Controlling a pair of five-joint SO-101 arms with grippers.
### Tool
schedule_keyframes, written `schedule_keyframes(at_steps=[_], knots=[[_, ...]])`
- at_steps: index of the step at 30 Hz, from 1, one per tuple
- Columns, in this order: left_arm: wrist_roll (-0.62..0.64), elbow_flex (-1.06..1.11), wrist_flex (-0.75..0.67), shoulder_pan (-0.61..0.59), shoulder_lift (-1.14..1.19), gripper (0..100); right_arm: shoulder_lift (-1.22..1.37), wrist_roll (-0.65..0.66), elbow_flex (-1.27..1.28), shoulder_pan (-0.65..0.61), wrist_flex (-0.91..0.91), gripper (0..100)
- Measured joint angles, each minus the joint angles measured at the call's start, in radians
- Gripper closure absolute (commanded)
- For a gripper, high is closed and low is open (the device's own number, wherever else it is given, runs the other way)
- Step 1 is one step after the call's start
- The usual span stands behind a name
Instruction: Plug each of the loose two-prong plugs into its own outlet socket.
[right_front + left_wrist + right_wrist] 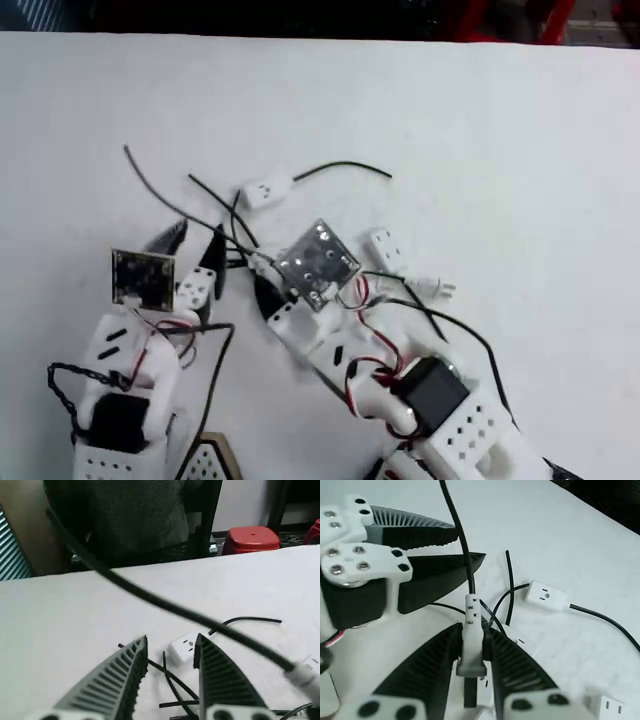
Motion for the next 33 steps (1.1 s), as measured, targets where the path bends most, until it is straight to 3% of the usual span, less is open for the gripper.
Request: schedule_keyframes(at_steps=[10, 21, 27, 33], knots=[[-0.106, -0.094, 0.044, 0.199, -0.011, 83, 0.068, -0.002, 0.000, -0.057, -0.002, 98.1], [-0.158, -0.184, 0.175, 0.226, -0.012, 83, 0.068, -0.002, 0.000, -0.049, 0.000, 98.1], [-0.213, -0.218, 0.322, 0.155, 0.003, 76, 0.068, -0.046, 0.000, 0.180, -0.006, 98.1], [-0.256, -0.265, 0.381, 0.089, 0.270, 76, 0.068, -0.180, 0.009, 0.400, -0.075, 98.1]])
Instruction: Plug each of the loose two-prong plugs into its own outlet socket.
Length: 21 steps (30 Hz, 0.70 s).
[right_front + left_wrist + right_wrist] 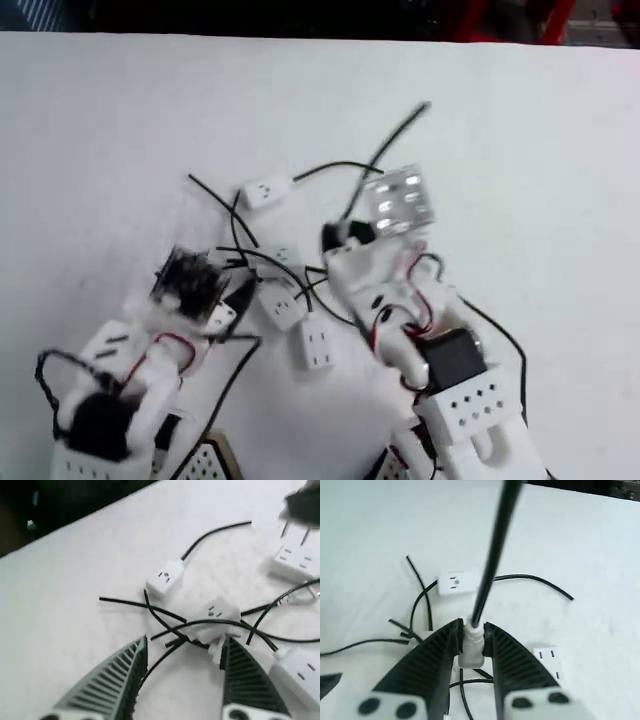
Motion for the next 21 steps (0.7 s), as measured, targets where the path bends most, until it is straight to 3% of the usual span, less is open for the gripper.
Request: schedule_keyframes(at_steps=[10, 21], knots=[[0.054, -0.325, 0.175, 0.017, 0.634, 69, 0.002, -0.044, 0.123, 0.169, -0.203, 98.1], [0.404, -0.486, 0.276, 0.316, 1.034, 68, 0.003, -0.048, 0.123, 0.308, -0.249, 98.1]])
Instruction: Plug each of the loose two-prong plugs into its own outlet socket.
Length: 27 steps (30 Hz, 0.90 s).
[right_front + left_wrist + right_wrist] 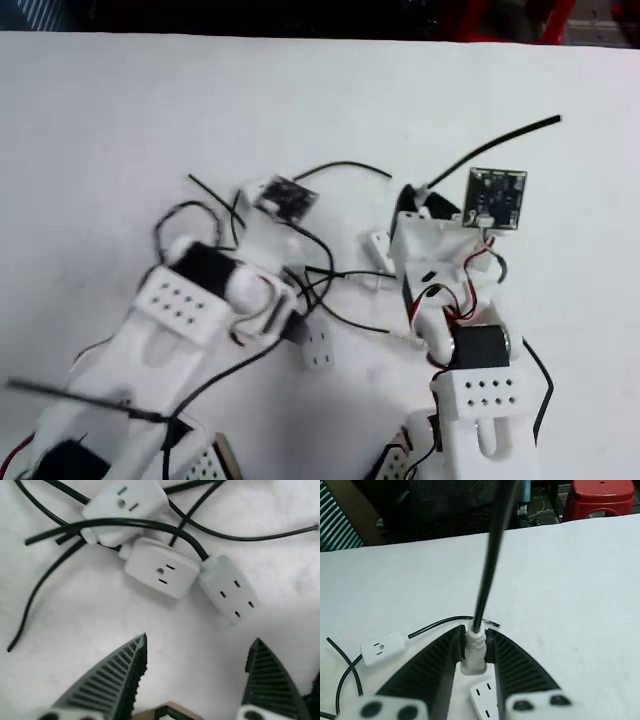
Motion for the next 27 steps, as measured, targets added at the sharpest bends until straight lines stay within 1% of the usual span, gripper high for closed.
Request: schedule_keyframes(at_steps=[5, 7, 14, 19, 22, 24, 27], knots=[[0.199, 0.000, -0.020, 0.100, 0.107, 68, 0.000, 0.000, 0.000, 0.026, 0.000, 98.1], [0.247, 0.000, -0.054, 0.121, 0.147, 68, 0.000, 0.000, 0.000, 0.023, 0.000, 98.1], [0.282, 0.000, -0.164, 0.175, 0.290, 68, 0.000, 0.000, 0.000, 0.057, 0.000, 98.1], [0.353, -0.002, -0.272, 0.180, 0.405, 69, 0.000, 0.000, 0.000, 0.058, 0.000, 98.1], [0.370, -0.002, -0.311, 0.180, 0.470, 69, 0.000, 0.000, 0.000, 0.058, 0.000, 98.1], [0.370, -0.002, -0.313, 0.180, 0.491, 75, 0.000, 0.000, 0.000, 0.058, 0.000, 98.1], [0.370, -0.002, -0.313, 0.169, 0.494, 91, 0.000, 0.000, 0.000, 0.058, 0.000, 98.1]])
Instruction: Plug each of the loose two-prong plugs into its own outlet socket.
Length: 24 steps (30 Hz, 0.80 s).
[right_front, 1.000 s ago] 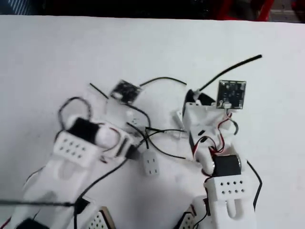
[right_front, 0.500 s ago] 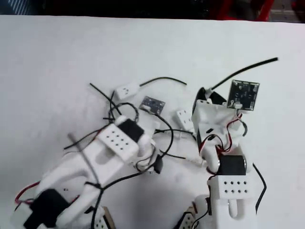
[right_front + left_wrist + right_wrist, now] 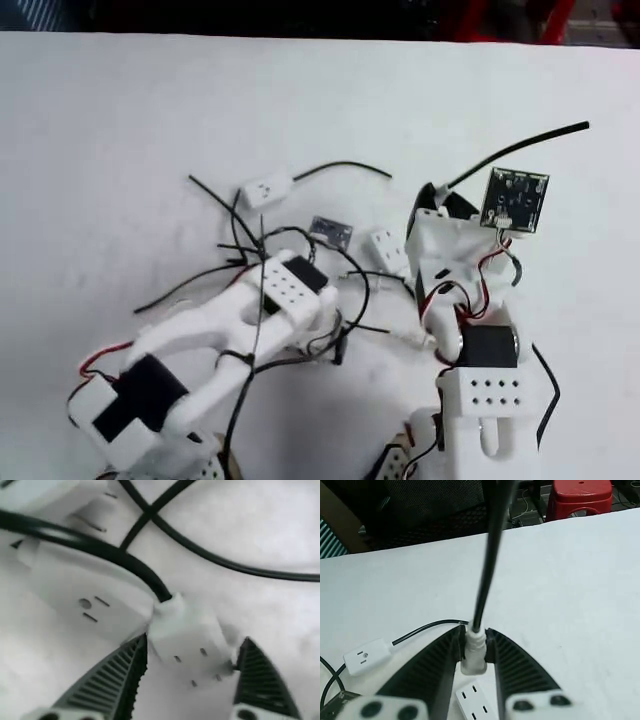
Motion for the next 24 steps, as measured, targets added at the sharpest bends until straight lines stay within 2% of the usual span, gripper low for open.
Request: schedule_keyframes(at_steps=[2, 4, 11, 14, 17, 20, 24], knots=[[-0.069, -0.008, 0.000, -0.035, 0.000, 99, 0.000, 0.000, 0.000, 0.000, 0.000, 98.1], [-0.193, -0.021, -0.006, -0.091, 0.000, 95, 0.000, 0.000, 0.000, 0.000, -0.002, 98.1], [-0.678, -0.043, -0.058, -0.373, 0.000, 94, 0.000, 0.000, 0.000, 0.000, -0.002, 98.1], [-0.901, -0.043, -0.103, -0.465, 0.000, 89, 0.000, 0.000, 0.000, 0.000, -0.002, 98.1], [-1.102, -0.043, -0.121, -0.505, 0.000, 81, 0.000, 0.000, 0.000, 0.000, -0.002, 98.1], [-1.160, -0.043, -0.109, -0.508, 0.000, 78, 0.000, 0.000, 0.000, 0.000, -0.002, 98.1], [-1.175, -0.043, -0.066, -0.508, -0.054, 77, 0.000, 0.000, 0.000, 0.000, -0.002, 98.1]])
